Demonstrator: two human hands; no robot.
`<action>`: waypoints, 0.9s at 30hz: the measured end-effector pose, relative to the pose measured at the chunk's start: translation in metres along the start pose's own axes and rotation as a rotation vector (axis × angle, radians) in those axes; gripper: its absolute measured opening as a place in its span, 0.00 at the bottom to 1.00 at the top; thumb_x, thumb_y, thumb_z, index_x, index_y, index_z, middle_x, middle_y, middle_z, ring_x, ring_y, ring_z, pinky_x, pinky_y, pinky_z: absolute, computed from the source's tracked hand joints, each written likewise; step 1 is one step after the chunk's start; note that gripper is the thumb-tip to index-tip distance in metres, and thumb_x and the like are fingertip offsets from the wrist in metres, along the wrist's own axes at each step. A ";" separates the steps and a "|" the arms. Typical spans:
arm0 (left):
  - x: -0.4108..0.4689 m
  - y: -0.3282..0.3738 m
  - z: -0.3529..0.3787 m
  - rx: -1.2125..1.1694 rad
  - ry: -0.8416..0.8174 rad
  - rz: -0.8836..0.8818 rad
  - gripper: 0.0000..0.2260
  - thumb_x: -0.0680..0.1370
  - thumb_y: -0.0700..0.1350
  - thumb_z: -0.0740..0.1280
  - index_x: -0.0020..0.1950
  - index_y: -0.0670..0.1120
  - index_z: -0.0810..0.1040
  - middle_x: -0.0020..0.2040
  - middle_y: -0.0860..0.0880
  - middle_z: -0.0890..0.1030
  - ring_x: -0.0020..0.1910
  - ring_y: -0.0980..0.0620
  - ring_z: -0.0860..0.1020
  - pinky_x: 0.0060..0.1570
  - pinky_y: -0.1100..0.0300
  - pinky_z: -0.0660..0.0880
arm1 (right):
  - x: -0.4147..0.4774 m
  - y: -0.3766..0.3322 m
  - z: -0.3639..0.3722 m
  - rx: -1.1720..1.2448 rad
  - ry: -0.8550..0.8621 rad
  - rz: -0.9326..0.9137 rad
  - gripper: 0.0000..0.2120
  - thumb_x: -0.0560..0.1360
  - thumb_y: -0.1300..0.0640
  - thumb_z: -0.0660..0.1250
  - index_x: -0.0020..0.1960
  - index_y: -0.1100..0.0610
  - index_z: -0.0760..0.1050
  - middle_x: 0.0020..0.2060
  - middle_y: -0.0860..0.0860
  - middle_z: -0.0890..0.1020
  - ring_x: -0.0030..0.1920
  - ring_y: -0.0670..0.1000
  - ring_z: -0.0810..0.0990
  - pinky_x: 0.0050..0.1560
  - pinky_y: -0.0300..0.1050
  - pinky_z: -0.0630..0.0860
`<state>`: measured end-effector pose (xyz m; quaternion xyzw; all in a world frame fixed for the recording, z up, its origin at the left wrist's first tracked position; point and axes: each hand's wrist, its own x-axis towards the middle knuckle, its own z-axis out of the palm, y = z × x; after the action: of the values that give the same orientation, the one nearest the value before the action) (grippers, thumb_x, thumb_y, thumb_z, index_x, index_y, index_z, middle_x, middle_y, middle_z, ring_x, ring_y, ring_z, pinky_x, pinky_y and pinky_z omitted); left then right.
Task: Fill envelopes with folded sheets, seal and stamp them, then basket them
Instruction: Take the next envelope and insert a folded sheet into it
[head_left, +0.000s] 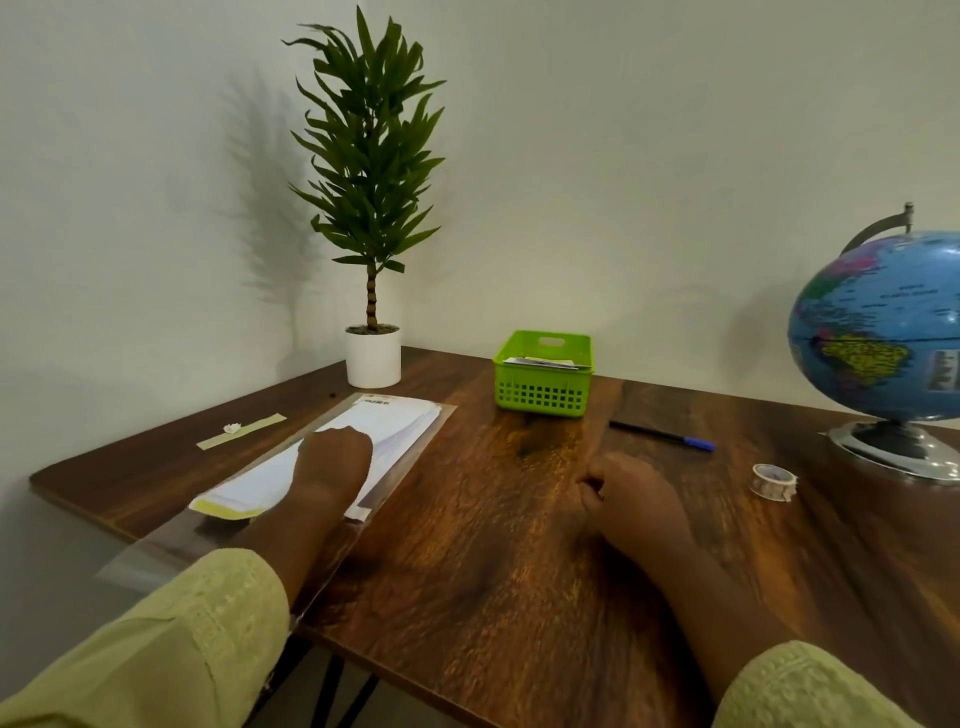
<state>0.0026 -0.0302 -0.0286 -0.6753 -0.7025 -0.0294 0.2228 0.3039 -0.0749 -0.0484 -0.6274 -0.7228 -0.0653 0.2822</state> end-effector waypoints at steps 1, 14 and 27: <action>0.000 0.003 -0.008 -0.043 0.038 0.007 0.08 0.78 0.43 0.62 0.54 0.45 0.78 0.48 0.49 0.82 0.45 0.52 0.80 0.46 0.66 0.72 | 0.000 0.001 -0.001 -0.004 0.006 0.007 0.07 0.75 0.52 0.62 0.46 0.49 0.79 0.40 0.44 0.77 0.41 0.44 0.74 0.40 0.41 0.74; -0.013 0.155 -0.087 -0.440 -0.245 0.452 0.14 0.76 0.49 0.66 0.35 0.42 0.76 0.40 0.44 0.81 0.34 0.50 0.78 0.33 0.60 0.71 | -0.007 0.036 -0.023 0.062 0.032 0.215 0.06 0.75 0.56 0.64 0.47 0.50 0.80 0.44 0.48 0.82 0.41 0.45 0.77 0.46 0.40 0.76; -0.032 0.179 -0.011 -0.599 -0.238 0.428 0.20 0.80 0.59 0.50 0.72 0.61 0.60 0.76 0.52 0.56 0.75 0.49 0.53 0.70 0.38 0.46 | -0.008 0.033 -0.035 0.006 -0.096 0.317 0.08 0.76 0.58 0.62 0.51 0.54 0.79 0.47 0.52 0.82 0.46 0.49 0.79 0.52 0.44 0.78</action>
<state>0.1770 -0.0487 -0.0762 -0.8405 -0.5269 -0.1073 -0.0663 0.3472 -0.0905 -0.0319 -0.7352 -0.6276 0.0124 0.2561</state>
